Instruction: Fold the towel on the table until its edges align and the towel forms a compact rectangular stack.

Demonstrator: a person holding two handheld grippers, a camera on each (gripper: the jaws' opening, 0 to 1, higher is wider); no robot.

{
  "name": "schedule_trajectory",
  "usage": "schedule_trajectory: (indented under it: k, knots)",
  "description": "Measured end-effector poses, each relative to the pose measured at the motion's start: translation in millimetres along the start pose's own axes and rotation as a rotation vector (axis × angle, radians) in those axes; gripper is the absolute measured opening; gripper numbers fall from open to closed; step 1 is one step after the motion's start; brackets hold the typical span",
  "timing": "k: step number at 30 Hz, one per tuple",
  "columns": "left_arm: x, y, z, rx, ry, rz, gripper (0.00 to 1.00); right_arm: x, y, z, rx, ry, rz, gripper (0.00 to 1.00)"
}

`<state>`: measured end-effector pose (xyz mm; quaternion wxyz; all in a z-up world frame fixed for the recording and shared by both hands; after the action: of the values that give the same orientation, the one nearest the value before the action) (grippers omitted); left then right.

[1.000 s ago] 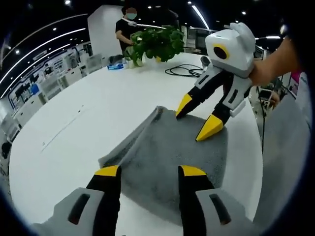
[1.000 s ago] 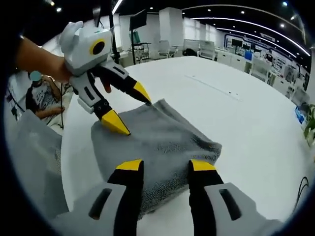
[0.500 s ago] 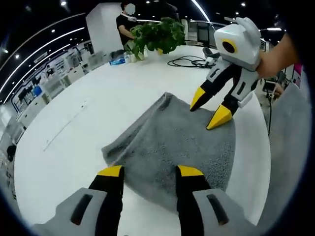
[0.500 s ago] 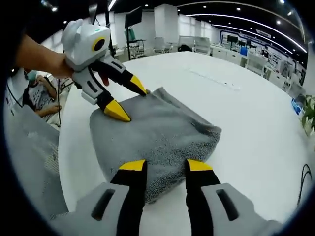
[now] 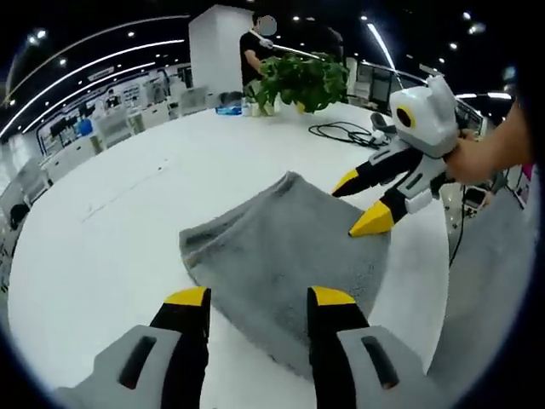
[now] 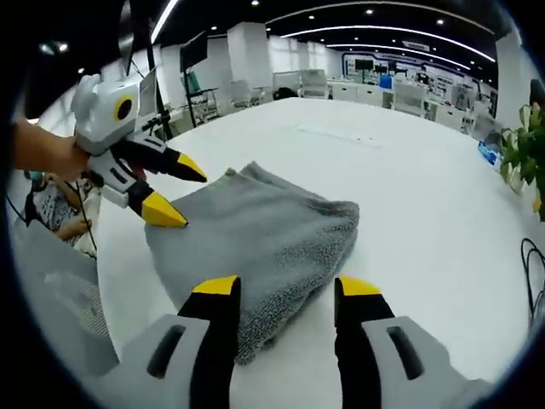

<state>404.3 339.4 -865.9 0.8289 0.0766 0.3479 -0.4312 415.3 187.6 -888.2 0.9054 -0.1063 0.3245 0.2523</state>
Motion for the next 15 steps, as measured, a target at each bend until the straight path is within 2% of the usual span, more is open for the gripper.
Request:
schedule_trajectory:
  k: [2,4,6,9,10,15]
  knots:
    - [2,-1.1,-5.2,-0.062,0.007,-0.007,0.48,0,4,-2.0,0.032,0.016,0.017,0.42]
    - [4,0.2,-12.1,-0.093,0.028,-0.006,0.48,1,7,-6.5,0.058,0.051,0.023,0.41]
    - [7,-0.6,-14.1,-0.101,0.025,-0.014,0.46,1,10,-7.3,0.087,0.062,0.035,0.37]
    - [12,-1.8,-22.1,-0.152,0.045,-0.032,0.45,2,15,-9.6,0.086,0.074,0.049,0.34]
    - [14,0.1,-22.9,-0.161,0.046,-0.033,0.44,3,16,-9.9,0.06,0.066,0.048,0.33]
    - [20,0.4,-22.3,-0.162,0.062,-0.063,0.41,4,16,-10.7,0.059,0.071,0.047,0.32]
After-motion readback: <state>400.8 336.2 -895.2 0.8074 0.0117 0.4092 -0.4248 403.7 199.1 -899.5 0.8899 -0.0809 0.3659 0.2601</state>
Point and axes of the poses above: the point that each gripper's makers call its tool centre point, and the gripper's own axes: x roughly forward along the fingers, y roughly to its left, z roughly out of its top, the point moved 1 cm from there along -x, roughly backward along the fingers, and after that the axes turned 12 degrees about -z, right-handed, at the moved point
